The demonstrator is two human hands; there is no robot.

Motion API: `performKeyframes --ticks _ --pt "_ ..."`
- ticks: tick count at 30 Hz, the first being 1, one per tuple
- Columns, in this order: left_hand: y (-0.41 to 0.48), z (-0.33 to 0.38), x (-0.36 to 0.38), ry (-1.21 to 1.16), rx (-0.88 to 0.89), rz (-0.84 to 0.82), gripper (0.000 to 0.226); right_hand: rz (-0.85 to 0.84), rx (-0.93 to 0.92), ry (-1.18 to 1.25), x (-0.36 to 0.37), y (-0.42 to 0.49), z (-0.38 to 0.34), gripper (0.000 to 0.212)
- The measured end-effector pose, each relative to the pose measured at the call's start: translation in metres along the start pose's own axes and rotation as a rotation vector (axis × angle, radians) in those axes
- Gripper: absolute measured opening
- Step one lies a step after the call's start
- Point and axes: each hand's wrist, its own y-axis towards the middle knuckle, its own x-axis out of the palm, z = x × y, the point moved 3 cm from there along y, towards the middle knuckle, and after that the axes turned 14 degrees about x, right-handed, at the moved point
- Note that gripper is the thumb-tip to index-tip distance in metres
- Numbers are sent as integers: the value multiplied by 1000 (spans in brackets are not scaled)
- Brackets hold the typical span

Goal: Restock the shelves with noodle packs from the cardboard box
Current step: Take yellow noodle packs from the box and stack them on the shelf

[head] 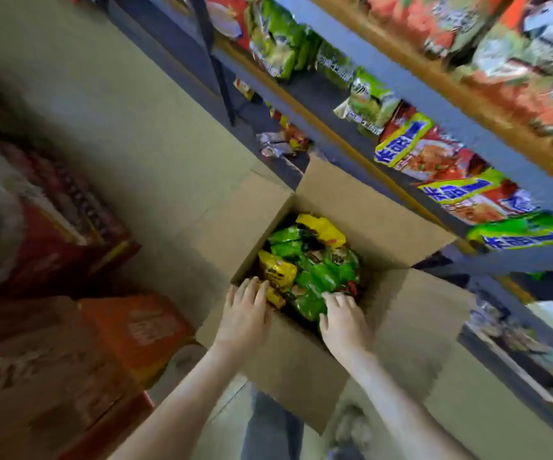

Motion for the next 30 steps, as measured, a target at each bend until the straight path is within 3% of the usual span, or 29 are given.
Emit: performKeyframes --ticks 8,12,14,17,22,25,28,30 --pt "107 -55 138 74 -72 9 67 -143 146 139 142 149 -20 47" --pt "131 -69 190 92 -112 98 75 -229 122 176 198 211 -43 67" --pt "138 -72 203 140 -99 126 75 -181 103 101 218 230 -49 69" --pt "144 -74 212 164 -100 107 76 -20 41 -22 230 241 -52 55" --pt "143 -65 189 146 -134 18 71 113 -134 14 218 214 -47 26" --pt "136 -49 152 92 -114 5 69 163 -196 100 180 179 -32 24" --pt "122 -27 110 38 -59 62 74 198 -207 154 118 134 -12 27" --pt "103 5 76 69 13 190 66 258 -189 155 71 98 4 26"
